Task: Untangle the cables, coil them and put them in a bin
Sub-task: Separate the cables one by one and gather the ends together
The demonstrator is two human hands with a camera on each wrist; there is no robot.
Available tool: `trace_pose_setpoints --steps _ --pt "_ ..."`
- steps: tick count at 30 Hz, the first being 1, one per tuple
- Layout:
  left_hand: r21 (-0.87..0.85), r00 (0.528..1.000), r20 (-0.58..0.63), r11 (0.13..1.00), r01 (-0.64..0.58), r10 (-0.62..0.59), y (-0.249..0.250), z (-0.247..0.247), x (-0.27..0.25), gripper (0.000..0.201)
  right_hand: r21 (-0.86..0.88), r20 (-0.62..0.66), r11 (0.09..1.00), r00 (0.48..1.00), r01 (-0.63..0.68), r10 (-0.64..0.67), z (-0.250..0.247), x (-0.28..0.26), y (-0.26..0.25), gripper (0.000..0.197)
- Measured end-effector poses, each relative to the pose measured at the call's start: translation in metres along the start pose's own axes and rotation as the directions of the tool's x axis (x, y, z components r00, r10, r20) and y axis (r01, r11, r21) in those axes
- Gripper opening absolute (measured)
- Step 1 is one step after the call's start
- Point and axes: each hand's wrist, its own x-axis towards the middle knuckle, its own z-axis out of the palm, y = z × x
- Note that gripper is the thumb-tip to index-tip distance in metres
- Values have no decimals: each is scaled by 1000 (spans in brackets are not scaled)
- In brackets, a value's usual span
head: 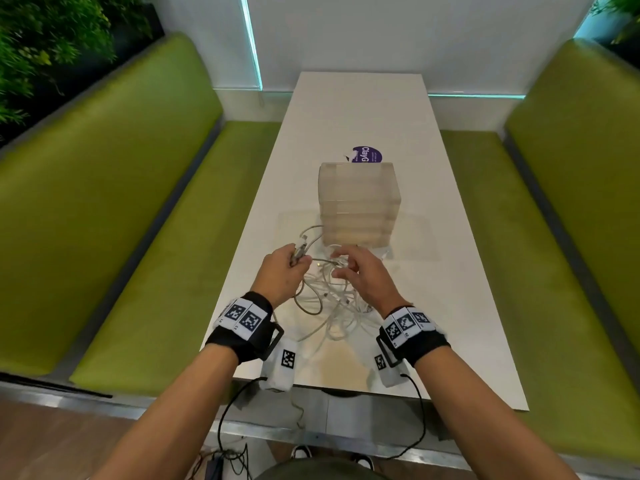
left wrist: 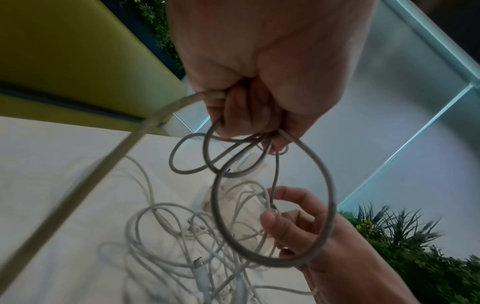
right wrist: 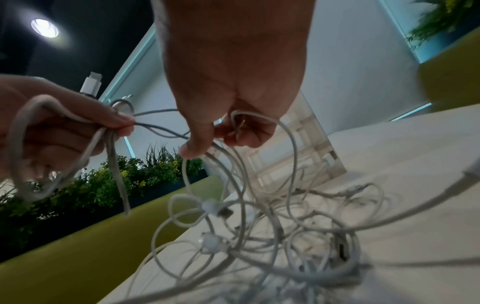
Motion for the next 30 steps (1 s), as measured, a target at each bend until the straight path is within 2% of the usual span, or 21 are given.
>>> trace_pose_setpoints --steps 2,6,11,13,16,18,20,21,23,25,27,30 --pt "-8 1000 15 1000 -2 3 -3 0 -1 35 38 2 998 999 -47 47 -3 2 1 26" --pt "-16 1000 27 1000 5 -5 -6 3 -3 34 238 15 967 996 -88 87 -11 3 3 22" --pt "-124 1000 -13 992 4 -6 -10 -7 -3 29 258 -84 953 979 -161 188 -22 1 14 28" --pt "-139 1000 19 990 -8 11 -9 -10 -5 30 171 -56 971 982 -168 179 -27 -1 17 31" --pt "-164 994 104 986 -29 46 -7 -11 -13 29 -134 -7 974 983 -184 185 -31 -5 13 38" --pt "-165 987 146 986 -38 62 -7 -11 -20 28 -354 -91 914 979 -201 180 -34 -13 2 42" --pt "-172 981 183 985 -31 63 -8 -9 -27 30 -411 -143 895 981 -177 128 -37 -24 -13 51" --pt "-163 976 207 986 -31 65 -10 -8 -30 32 -360 -90 925 991 -124 99 -39 -30 -22 58" --pt "-124 958 278 991 -43 76 -10 -6 -35 30 -183 118 983 992 -24 46 -40 -42 -40 76" --pt "-127 924 367 990 -61 105 -8 -4 -41 26 -122 307 992 952 28 11 -39 -51 -52 87" --pt "-159 890 437 985 -61 126 -6 -2 -47 26 -127 425 992 904 16 40 -34 -56 -54 83" --pt "-218 856 491 974 -58 161 -1 0 -56 19 -62 506 994 856 -85 105 -30 -66 -55 66"
